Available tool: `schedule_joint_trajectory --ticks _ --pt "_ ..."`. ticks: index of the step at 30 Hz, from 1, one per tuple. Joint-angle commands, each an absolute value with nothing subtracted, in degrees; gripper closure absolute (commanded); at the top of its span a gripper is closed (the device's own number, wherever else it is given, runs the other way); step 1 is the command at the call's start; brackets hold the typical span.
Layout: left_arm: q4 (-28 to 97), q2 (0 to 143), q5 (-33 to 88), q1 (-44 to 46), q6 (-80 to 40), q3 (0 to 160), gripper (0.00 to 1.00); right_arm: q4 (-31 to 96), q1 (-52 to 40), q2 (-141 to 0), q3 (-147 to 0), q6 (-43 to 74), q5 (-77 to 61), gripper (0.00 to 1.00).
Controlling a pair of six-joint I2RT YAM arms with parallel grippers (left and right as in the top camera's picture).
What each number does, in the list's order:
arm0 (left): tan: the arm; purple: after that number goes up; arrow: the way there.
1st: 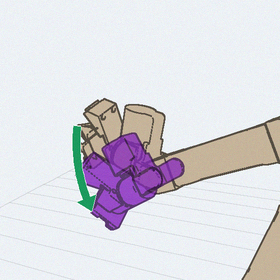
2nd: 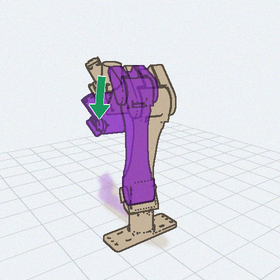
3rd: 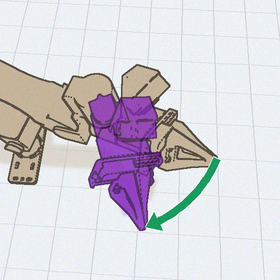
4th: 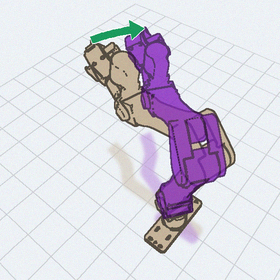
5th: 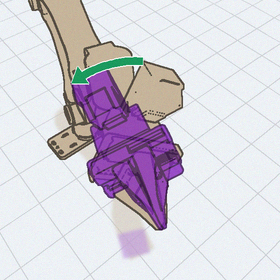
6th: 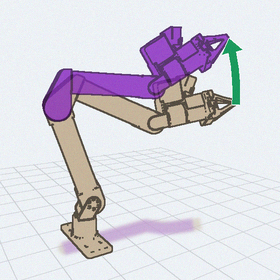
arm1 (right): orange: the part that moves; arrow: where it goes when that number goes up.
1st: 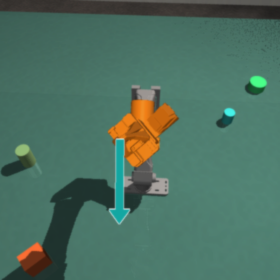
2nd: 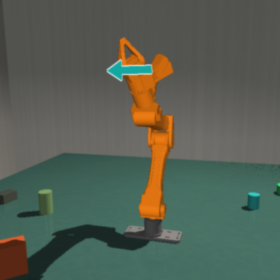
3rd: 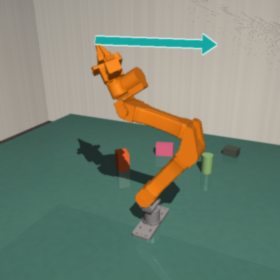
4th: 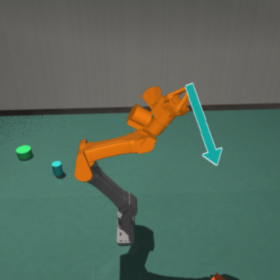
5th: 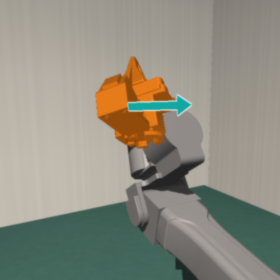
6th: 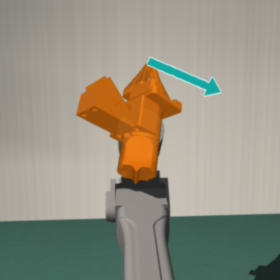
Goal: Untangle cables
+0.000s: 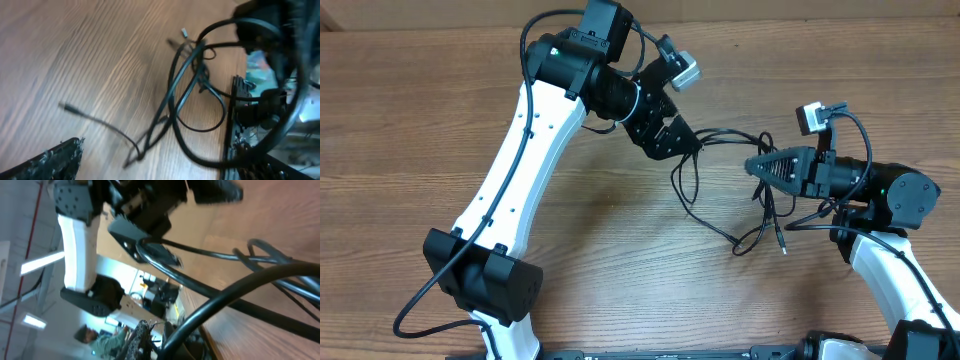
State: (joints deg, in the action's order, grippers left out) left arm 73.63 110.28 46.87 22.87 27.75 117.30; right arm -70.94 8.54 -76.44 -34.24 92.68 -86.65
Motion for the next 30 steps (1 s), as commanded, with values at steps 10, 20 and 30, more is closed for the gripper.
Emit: schedule_joint_trajectory --ticks 10,20,30 --pt "69.89 110.32 56.34 21.04 40.58 117.58 0.0 -71.24 8.64 -76.27 -34.46 89.56 -89.91 0.96" --pt "76.2 110.34 56.16 23.79 54.59 117.45 0.0 -71.29 4.56 -76.27 -34.46 89.47 -89.91 0.95" --pt "83.09 110.34 48.12 29.78 59.2 117.38 0.08 -71.29 2.68 -76.27 -34.46 89.49 -89.91 0.95"
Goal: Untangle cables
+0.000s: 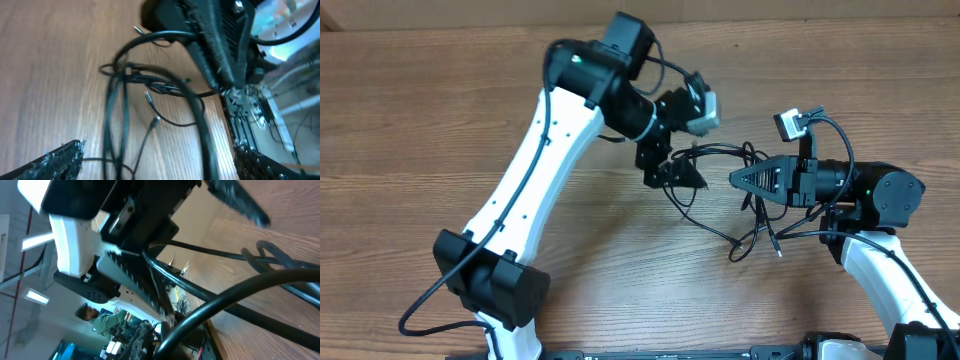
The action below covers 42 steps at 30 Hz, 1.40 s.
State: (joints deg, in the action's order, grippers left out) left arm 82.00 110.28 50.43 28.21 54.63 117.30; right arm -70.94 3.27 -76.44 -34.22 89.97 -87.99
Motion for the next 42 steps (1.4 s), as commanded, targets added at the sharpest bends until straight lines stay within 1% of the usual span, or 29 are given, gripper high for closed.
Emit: schedule_joint_trajectory --ticks 1,3,4,7,9,13,15,16,17,18,19,20,31,32,34,35,39,42 --pt "83.29 110.37 46.7 30.41 59.18 117.36 0.11 -71.29 2.61 -76.27 -34.46 89.52 -89.91 0.95" --pt "83.35 110.37 43.75 31.46 59.18 117.38 0.24 -71.29 2.57 -76.27 -34.46 89.52 -89.93 0.95" --pt "83.35 110.37 41.8 31.99 59.13 117.36 0.27 -71.29 2.57 -76.27 -34.46 89.54 -89.91 0.95" --pt "83.33 110.37 38.87 32.64 59.11 117.36 0.26 -71.26 2.57 -76.27 -34.46 89.56 -89.91 0.95" --pt "83.31 110.37 38.22 32.64 59.13 117.36 0.3 -71.26 2.57 -76.27 -34.46 89.56 -89.91 0.95" --pt "82.41 110.37 36.84 32.6 59.13 117.36 0.31 -71.26 2.57 -76.27 -34.46 89.6 -89.91 0.96" --pt "81.56 110.37 35.77 32.6 59.13 117.36 0.36 -71.26 2.37 -76.27 -34.46 89.76 -89.91 0.96" --pt "80.88 110.39 35.77 32.6 59.13 117.36 0.53 -71.29 1.91 -76.27 -34.46 89.73 -89.91 0.96" --pt "80.58 110.39 35.97 32.6 59.13 117.36 0.66 -71.31 1.5 -76.27 -34.46 89.71 -89.91 0.96" --pt "80.38 110.39 36.01 32.62 59.11 117.36 0.75 -71.31 1.26 -76.27 -34.46 89.69 -89.91 0.96" --pt "80.27 110.39 36.03 32.67 59.11 117.36 0.88 -71.31 0.93 -76.27 -34.46 89.54 -89.91 0.96" --pt "80.29 110.39 36.07 32.69 59.11 117.36 0.96 -71.35 0.71 -76.27 -34.46 89.54 -89.93 0.96" --pt "80.55 110.34 40.16 32.29 58.37 117.47 0.96 -71.46 0.67 -76.27 -34.46 89.54 -89.91 0.94" --pt "80.58 110.21 41.89 31.9 57.65 117.69 0.96 -71.44 0.71 -76.27 -34.46 89.52 -89.91 0.92" --pt "80.6 109.75 45.6 30.98 57.6 118.02 0.96 -71.44 0.73 -76.27 -34.46 89.41 -89.91 0.89" --pt "80.51 108.66 51.48 29.19 57.63 118.89 0.96 -71.4 0.99 -76.27 -34.46 88.38 -89.93 0.87" --pt "80.51 106.61 58.48 25.41 57.58 120.55 0.96 -71.4 1.76 -76.27 -34.46 88.4 -89.91 0.84" --pt "80.58 104.33 64.9 21.58 57.6 120.86 0.96 -71.42 2.0 -76.27 -34.46 88.38 -89.91 0.76"
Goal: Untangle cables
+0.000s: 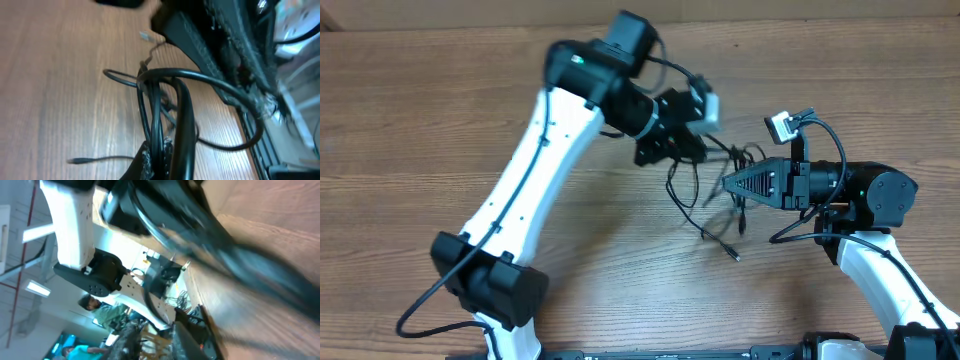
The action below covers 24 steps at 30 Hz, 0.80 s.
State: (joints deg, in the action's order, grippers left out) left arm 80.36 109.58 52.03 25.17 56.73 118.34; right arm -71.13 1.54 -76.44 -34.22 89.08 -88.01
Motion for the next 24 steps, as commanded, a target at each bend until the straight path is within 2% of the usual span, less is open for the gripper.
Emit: schedule_joint_trajectory --ticks 1,4,7,12,19,24 --pt "80.64 103.63 67.02 20.34 57.6 120.86 0.96 -71.4 2.0 -76.27 -34.46 88.25 -89.91 0.73" --pt "80.9 101.93 69.84 17.39 57.6 120.86 0.96 -71.42 2.0 -76.29 -34.46 88.2 -89.89 0.6" --pt "81.71 100.73 70.7 15.57 57.63 120.86 0.96 -71.4 2.0 -76.31 -34.46 88.2 -89.62 0.53" --pt "83.55 100.2 69.49 15.46 57.91 120.86 0.96 -71.44 2.0 -76.31 -34.46 88.23 -85.76 0.34" --pt "84.07 100.2 62.52 15.79 59.0 120.86 0.96 -71.96 2.0 -76.31 -34.46 88.25 -80.64 0.29" --pt "84.07 100.22 64.53 15.97 59.83 120.86 0.96 -71.94 2.0 -76.31 -34.46 88.23 -78.59 0.29"
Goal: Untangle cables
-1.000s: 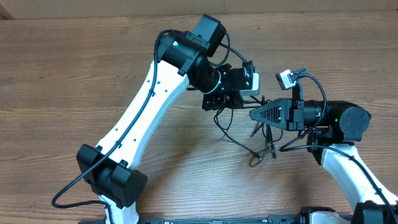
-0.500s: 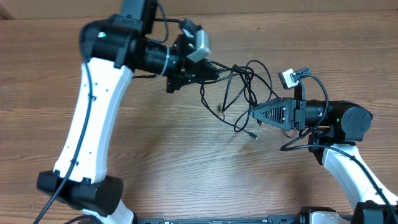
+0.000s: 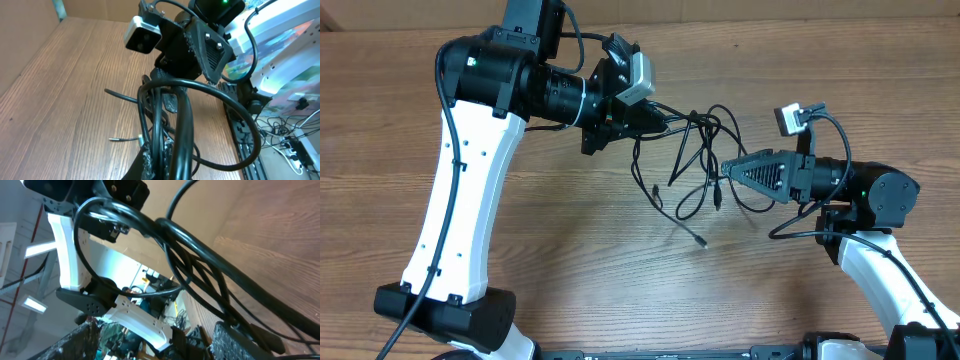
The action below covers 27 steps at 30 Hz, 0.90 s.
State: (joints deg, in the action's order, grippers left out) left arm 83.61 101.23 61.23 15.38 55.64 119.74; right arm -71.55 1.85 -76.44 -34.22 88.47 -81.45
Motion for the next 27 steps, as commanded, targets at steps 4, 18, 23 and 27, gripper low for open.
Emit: schedule_joint_trajectory --ticks 4,18,23,27 --pt "84.16 100.22 67.57 17.39 59.86 120.86 0.96 -71.92 2.0 -76.31 -34.46 88.01 -76.47 0.29" --pt "84.16 100.22 67.96 25.21 60.9 120.86 0.96 -71.9 2.0 -76.31 -34.46 85.6 -74.83 0.3" --pt "84.23 100.22 68.49 26.02 60.88 120.86 0.96 -71.9 2.0 -76.31 -34.46 84.25 -74.83 0.34" --pt "84.18 100.22 68.84 26.02 60.88 120.86 0.96 -71.9 2.0 -76.31 -34.46 83.61 -74.81 0.47"
